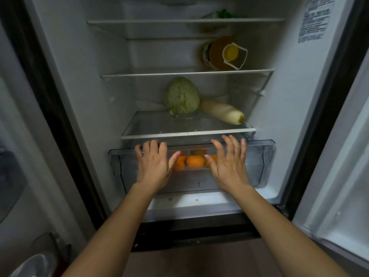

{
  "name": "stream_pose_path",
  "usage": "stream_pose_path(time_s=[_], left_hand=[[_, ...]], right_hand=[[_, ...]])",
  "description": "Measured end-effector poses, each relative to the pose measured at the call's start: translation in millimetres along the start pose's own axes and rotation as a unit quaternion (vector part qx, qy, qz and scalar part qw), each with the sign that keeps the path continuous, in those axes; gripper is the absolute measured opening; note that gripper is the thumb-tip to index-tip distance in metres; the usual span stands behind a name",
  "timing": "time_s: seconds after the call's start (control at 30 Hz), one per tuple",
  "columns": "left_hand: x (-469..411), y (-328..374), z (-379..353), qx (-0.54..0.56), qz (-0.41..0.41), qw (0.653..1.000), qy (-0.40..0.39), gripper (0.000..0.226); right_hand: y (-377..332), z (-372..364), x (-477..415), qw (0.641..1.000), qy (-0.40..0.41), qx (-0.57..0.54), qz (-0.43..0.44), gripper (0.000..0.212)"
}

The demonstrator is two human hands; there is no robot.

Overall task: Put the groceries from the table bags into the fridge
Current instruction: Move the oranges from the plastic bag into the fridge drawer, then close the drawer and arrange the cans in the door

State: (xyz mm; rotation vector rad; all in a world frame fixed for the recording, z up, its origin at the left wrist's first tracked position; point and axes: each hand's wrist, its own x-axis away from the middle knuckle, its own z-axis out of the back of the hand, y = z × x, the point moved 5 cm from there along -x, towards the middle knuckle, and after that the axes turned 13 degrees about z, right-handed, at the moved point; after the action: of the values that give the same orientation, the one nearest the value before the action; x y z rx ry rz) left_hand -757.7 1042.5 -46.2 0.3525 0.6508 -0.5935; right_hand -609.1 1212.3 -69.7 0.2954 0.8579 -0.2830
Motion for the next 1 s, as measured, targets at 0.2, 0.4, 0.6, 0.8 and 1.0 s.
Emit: stream_pose_path(time_s=[0.2,0.4,0.6,0.8,1.0], left_hand=[[-33,-5,-44,-0.010,-0.025,0.996,-0.088,0.067],[-44,-8,-72,-0.015,-0.014,0.998,-0.059,0.062],[-46,-4,-74,0.011,-0.018,0.999,-0.037,0.056],[-46,-5,-62,-0.007,-0.021,0.991,-0.135,0.066],[-32,-5,-21,0.032,-0.008,0.995,-0.089,0.059]], right_hand=[[18,-42,-26,0.994,-0.106,0.007,0.007,0.069],[25,-70,-33,0.992,-0.124,0.017,0.006,0.081],[25,-72,-35,0.992,-0.123,0.006,-0.004,0.072],[24,-58,-39,0.984,-0.176,0.003,0.014,0.075],[23,-3,-29,0.985,-0.168,-0.033,-0.011,0.068]])
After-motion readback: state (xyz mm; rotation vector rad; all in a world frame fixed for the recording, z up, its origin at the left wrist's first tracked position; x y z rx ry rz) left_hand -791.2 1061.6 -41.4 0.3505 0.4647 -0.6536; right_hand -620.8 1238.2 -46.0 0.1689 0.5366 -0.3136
